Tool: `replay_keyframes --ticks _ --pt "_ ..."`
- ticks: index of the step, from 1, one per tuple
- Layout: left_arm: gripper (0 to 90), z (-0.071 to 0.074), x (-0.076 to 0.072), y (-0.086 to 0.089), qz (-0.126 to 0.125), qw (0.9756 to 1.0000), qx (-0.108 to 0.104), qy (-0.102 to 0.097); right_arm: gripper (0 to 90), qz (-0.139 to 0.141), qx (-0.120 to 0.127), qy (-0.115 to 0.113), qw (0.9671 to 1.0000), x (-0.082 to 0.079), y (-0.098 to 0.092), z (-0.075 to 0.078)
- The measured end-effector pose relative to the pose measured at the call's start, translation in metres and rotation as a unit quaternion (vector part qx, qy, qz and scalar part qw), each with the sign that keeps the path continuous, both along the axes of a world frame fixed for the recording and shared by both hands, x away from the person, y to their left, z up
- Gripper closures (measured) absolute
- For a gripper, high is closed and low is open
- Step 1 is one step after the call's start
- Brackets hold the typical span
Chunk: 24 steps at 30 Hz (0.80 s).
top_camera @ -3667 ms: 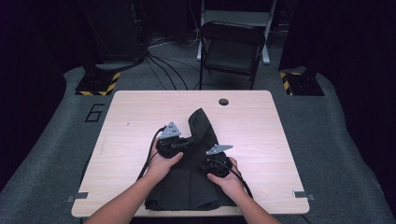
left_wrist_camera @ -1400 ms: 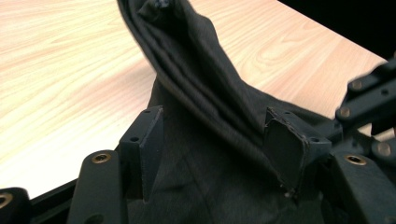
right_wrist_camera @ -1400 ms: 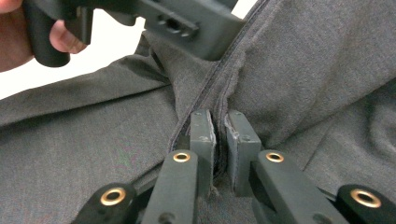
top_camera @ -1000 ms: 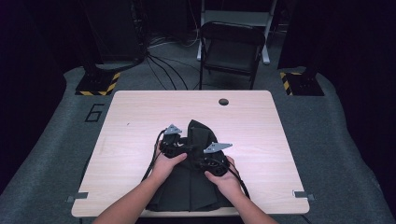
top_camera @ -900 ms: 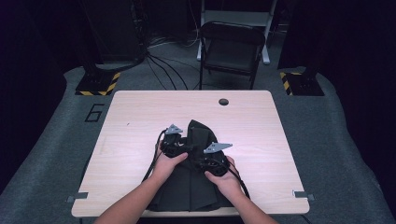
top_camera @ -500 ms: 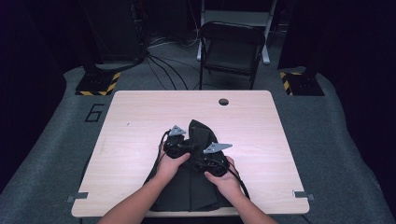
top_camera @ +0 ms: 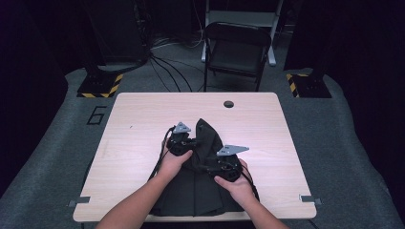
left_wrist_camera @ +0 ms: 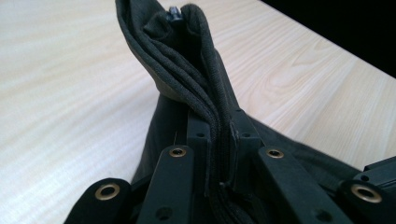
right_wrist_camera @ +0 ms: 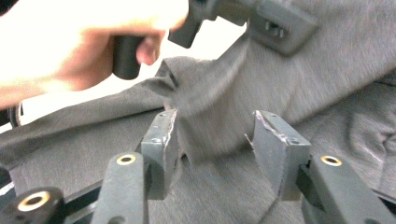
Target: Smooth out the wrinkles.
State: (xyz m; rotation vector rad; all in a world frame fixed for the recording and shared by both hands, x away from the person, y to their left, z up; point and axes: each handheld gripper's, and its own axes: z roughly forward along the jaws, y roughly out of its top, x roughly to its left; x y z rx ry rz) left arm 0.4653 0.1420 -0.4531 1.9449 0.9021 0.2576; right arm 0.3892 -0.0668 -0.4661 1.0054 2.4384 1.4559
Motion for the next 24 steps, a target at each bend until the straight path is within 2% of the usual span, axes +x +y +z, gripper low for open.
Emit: replay_keyframes --ticks 3,7,10,14,16,20,22,24 --pt "81.6 0.011 0.003 0.001 -0.007 0.9999 0.005 -0.012 47.5 0.002 -0.005 -0.008 1.0 -0.005 -0.003 -0.002" --pt "81.7 0.026 0.006 0.002 -0.011 0.9997 0.001 -0.02 47.0 0.009 -0.033 0.007 0.9994 -0.005 0.002 -0.011" --pt "81.8 0.039 0.008 0.004 -0.021 0.9993 0.001 -0.032 46.8 0.015 -0.046 0.02 0.9986 -0.007 0.01 -0.019" --pt "81.9 0.054 0.009 0.007 -0.025 0.9987 -0.005 -0.043 46.8 0.03 -0.055 0.023 0.9978 -0.008 0.02 -0.024" --pt "81.9 0.059 0.009 0.009 -0.032 0.9984 -0.005 -0.047 46.8 0.033 -0.056 0.022 0.9976 -0.008 0.025 -0.025" --pt "81.9 0.067 0.009 0.013 -0.029 0.9981 -0.01 -0.053 46.2 0.047 -0.065 0.019 0.9966 -0.009 0.035 -0.027" --pt "81.9 0.069 0.009 0.016 -0.025 0.998 -0.015 -0.055 46.2 0.055 -0.079 0.01 0.9953 -0.009 0.041 -0.029" --pt "81.9 0.071 0.01 0.018 -0.024 0.9979 -0.018 -0.057 46.1 0.053 -0.086 0.014 0.9948 -0.009 0.045 -0.032"
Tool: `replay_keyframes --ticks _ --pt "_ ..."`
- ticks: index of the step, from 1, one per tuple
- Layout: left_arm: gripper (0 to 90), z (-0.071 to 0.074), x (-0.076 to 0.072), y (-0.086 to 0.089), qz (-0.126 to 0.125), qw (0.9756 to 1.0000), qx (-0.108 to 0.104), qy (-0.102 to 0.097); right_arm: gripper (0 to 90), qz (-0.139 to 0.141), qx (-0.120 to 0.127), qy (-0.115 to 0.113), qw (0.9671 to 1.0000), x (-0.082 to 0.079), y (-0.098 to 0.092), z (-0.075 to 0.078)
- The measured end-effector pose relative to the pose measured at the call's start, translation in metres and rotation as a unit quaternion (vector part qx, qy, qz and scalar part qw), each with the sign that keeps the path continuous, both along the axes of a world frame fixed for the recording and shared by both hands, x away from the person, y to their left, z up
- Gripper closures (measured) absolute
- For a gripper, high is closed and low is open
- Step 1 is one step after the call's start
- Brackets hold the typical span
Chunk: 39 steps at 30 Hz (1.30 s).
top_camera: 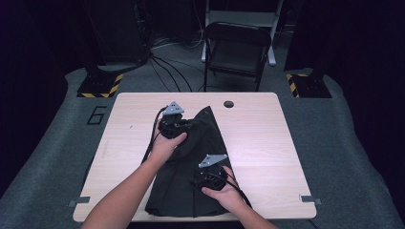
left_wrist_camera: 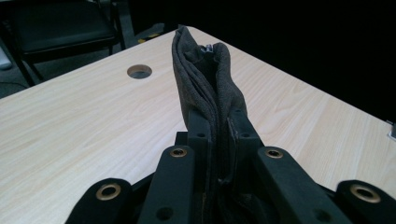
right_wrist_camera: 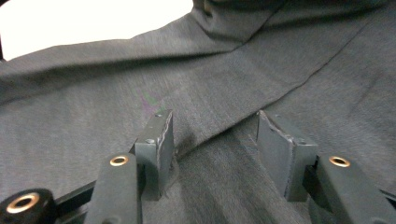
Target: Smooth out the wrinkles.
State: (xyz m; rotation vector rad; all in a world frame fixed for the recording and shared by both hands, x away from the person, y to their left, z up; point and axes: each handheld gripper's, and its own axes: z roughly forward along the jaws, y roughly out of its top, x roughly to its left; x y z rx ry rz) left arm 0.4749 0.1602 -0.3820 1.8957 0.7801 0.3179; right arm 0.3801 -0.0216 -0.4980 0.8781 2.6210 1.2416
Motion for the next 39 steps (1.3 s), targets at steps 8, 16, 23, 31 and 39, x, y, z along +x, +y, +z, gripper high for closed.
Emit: replay_keyframes --ticks 8,16,23,31,39 --pt "81.9 0.002 0.002 0.0 -0.005 1.0 -0.003 -0.006 48.0 -0.009 -0.033 0.002 0.9994 0.007 0.006 -0.014" --pt "81.9 0.004 0.0 0.001 -0.017 0.9998 -0.006 -0.01 53.5 -0.028 -0.031 -0.013 0.999 0.016 0.008 -0.018" --pt "81.9 0.01 0.0 0.008 -0.027 0.9996 -0.003 -0.009 54.5 -0.039 -0.033 -0.019 0.9985 0.027 0.008 -0.018" --pt "81.9 0.014 -0.004 0.021 -0.042 0.9991 0.003 -0.009 55.8 -0.039 -0.031 -0.021 0.9985 0.034 0.006 -0.019" --pt "81.9 0.015 -0.007 0.04 -0.046 0.9989 -0.006 -0.007 56.8 -0.038 -0.027 -0.016 0.9988 0.035 0.002 -0.019"
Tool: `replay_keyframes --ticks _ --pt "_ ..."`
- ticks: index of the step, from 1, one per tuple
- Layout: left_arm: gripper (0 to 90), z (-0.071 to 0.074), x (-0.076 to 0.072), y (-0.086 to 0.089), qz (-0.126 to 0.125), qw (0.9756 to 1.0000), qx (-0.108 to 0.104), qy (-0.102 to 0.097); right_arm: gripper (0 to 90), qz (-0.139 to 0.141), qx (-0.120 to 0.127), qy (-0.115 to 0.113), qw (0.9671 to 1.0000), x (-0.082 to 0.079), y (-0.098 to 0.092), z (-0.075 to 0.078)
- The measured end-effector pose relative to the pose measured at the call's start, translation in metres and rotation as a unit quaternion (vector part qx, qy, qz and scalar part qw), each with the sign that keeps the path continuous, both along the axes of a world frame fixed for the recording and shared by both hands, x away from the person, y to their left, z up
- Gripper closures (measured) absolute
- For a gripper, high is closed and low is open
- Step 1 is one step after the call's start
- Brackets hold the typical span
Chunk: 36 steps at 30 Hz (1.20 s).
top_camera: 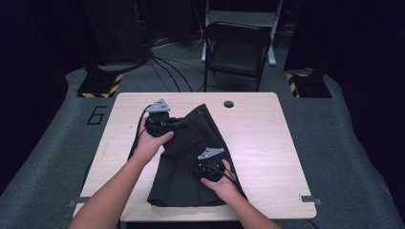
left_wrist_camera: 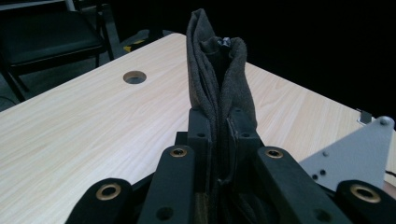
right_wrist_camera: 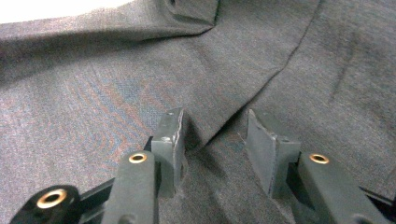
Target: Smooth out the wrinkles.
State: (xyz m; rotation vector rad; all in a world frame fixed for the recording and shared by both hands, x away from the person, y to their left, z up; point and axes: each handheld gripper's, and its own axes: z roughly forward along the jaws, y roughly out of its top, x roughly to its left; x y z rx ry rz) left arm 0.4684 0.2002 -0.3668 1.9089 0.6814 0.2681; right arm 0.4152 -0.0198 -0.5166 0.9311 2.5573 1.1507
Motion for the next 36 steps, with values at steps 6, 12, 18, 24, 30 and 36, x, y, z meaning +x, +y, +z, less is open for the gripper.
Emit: replay_keyframes --ticks 6,12,18,24,30,36 --pt "81.9 -0.004 -0.006 0.007 -0.003 0.9999 -0.013 0.006 57.3 -0.003 0.009 -0.003 1.0 -0.002 0.0 -0.001" --pt "81.9 -0.005 -0.012 0.004 -0.015 0.9998 -0.01 0.007 57.6 -0.002 0.003 0.001 1.0 0.0 -0.001 0.0" --pt "81.9 -0.012 -0.017 0.004 -0.021 0.9995 -0.02 0.012 58.6 -0.005 0.01 0.009 0.9999 0.002 -0.002 0.001" --pt "81.9 -0.019 -0.025 0.0 -0.025 0.9992 -0.029 0.015 51.9 -0.021 0.011 0.01 0.9997 0.001 -0.004 0.004" --pt "82.0 -0.022 -0.033 0.0 -0.031 0.999 -0.028 0.015 52.0 -0.03 0.0 0.002 0.9996 -0.005 -0.019 0.014" --pt "82.0 -0.025 -0.044 0.002 -0.039 0.9987 -0.027 0.017 52.0 -0.053 -0.017 0.008 0.9984 -0.003 -0.045 0.012"
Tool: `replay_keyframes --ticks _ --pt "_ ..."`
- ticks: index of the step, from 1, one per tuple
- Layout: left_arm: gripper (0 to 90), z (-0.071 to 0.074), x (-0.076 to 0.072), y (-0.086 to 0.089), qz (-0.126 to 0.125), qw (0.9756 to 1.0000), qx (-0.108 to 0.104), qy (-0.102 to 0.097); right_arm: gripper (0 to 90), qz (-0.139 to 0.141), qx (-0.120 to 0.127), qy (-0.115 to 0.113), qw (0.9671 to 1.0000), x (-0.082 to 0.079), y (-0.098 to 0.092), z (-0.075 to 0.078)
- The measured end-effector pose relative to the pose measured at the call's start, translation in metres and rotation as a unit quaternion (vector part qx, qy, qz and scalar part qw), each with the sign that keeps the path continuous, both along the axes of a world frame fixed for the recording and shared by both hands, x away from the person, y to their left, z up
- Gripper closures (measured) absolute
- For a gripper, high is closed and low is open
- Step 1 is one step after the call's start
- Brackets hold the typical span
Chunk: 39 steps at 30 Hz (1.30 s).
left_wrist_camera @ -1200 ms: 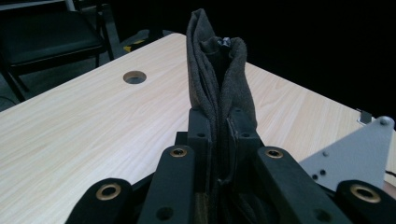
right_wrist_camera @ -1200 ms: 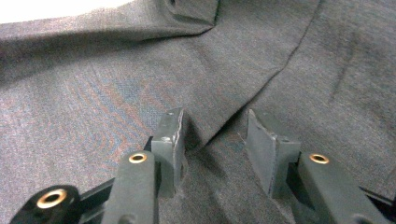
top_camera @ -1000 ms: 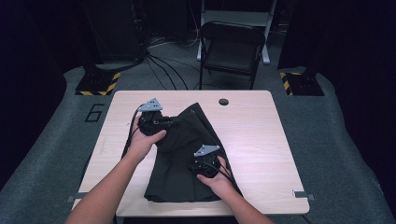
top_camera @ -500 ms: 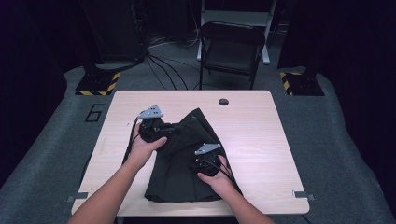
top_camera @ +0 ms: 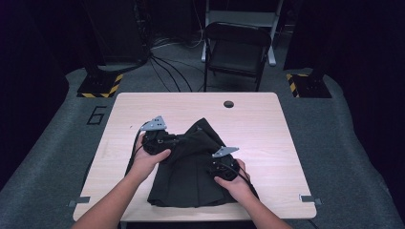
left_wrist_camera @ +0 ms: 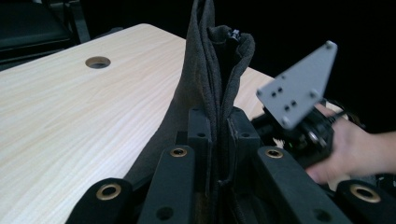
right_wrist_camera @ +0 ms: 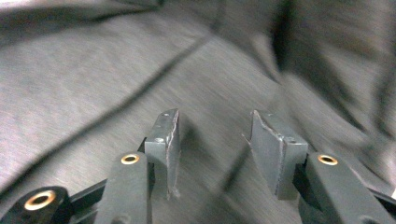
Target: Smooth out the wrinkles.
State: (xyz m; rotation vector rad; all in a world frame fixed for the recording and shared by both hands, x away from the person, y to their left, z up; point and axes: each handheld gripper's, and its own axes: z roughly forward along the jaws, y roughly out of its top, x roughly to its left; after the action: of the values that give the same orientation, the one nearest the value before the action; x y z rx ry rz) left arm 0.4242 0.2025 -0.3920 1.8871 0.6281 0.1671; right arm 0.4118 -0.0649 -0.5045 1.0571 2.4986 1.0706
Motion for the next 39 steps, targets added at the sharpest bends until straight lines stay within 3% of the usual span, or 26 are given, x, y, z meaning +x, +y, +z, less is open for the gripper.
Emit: replay_keyframes --ticks 6,12,21,25,28,32,34,39 --pt "82.0 -0.008 -0.013 -0.001 -0.015 0.9999 -0.002 -0.001 52.9 -0.029 0.022 0.03 0.9989 0.004 -0.018 -0.007" --pt "82.0 -0.016 -0.032 -0.005 -0.034 0.9994 0.0 0.003 54.8 -0.021 0.009 0.011 0.9997 0.004 -0.018 -0.009" --pt "81.9 -0.025 -0.047 -0.007 -0.043 0.9991 0.001 0.005 59.7 -0.031 0.017 0.012 0.9993 0.005 -0.019 -0.01" --pt "81.9 -0.036 -0.051 -0.01 -0.051 0.9985 -0.002 0.019 61.1 -0.036 0.018 0.009 0.9991 0.007 -0.019 -0.011" --pt "81.9 -0.046 -0.057 -0.014 -0.059 0.9979 0.006 0.027 61.3 -0.023 0.015 0.005 0.9996 0.009 -0.021 -0.011" --pt "81.8 -0.053 -0.061 -0.015 -0.06 0.9974 -0.002 0.039 60.3 -0.032 0.03 0.022 0.9988 0.009 -0.022 -0.011" --pt "81.8 -0.055 -0.062 -0.014 -0.062 0.9972 -0.006 0.041 55.2 -0.033 0.034 0.034 0.9983 0.01 -0.024 -0.008" --pt "81.7 -0.061 -0.066 -0.015 -0.064 0.9966 -0.007 0.052 51.2 -0.028 0.006 0.033 0.999 0.002 -0.034 0.001"
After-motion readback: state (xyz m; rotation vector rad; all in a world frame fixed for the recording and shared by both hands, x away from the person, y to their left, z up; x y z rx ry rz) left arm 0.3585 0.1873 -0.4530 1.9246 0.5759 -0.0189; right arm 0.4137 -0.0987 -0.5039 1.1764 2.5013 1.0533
